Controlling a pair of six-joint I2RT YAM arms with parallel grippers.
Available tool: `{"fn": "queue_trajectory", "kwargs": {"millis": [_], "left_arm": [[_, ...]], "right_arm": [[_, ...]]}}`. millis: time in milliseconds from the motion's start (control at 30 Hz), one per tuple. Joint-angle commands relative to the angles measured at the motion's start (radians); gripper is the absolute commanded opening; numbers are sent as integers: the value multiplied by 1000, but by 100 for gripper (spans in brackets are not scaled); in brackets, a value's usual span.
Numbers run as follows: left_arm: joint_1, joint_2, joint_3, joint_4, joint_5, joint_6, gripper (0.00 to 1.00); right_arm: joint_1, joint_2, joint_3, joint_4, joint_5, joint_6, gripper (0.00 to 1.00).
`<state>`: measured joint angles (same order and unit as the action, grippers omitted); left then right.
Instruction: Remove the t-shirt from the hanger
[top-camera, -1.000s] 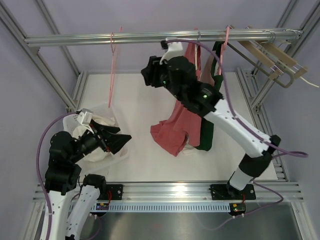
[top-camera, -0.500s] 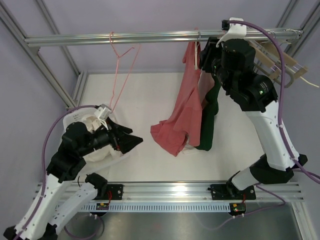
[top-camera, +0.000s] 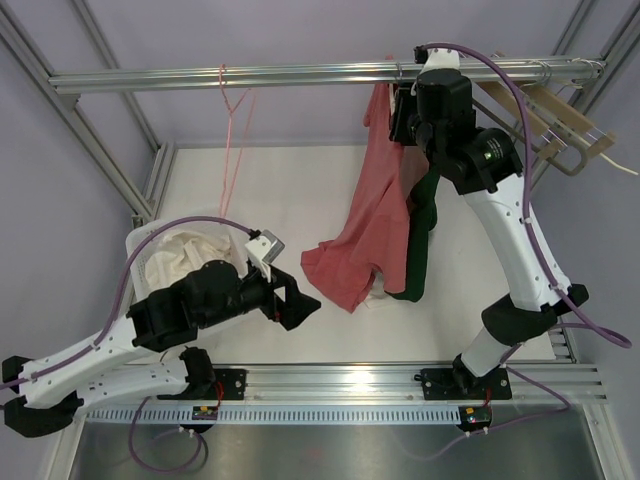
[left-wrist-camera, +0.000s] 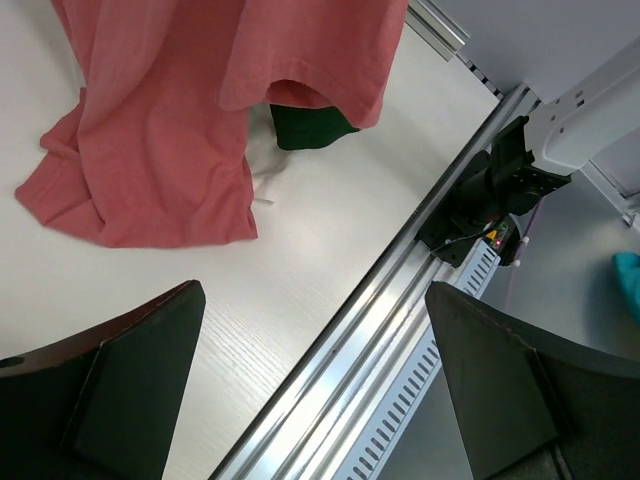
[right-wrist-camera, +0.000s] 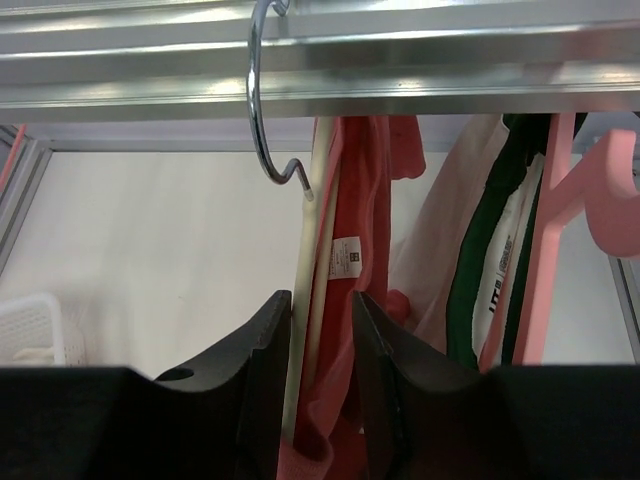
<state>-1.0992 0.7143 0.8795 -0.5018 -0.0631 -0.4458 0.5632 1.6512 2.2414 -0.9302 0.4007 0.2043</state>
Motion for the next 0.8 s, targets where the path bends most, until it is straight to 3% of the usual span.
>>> {"fn": "queue_trajectory", "kwargs": {"millis": [0, 267, 333, 533, 667, 767], "left_arm": [[-53, -6, 0, 83, -136, 38, 99], [-71, -15, -31, 83, -162, 56, 99], [-70, -22, -34, 82, -167, 58, 99], [-70, -30, -51, 86, -170, 52, 99], [-70, -41, -54, 89, -175, 52, 99], [-71, -52, -54, 89, -181, 55, 99]], "right_arm": [[-8, 24, 53, -12, -30, -45, 39], [-8, 87, 104, -27, -28, -43, 36], [-8, 101, 133, -47, -26, -45, 30], [-8, 121, 172, -71, -7, -59, 26], [-8, 118, 170, -72, 12, -68, 2], [-8, 95, 162, -29, 24, -83, 0]]}}
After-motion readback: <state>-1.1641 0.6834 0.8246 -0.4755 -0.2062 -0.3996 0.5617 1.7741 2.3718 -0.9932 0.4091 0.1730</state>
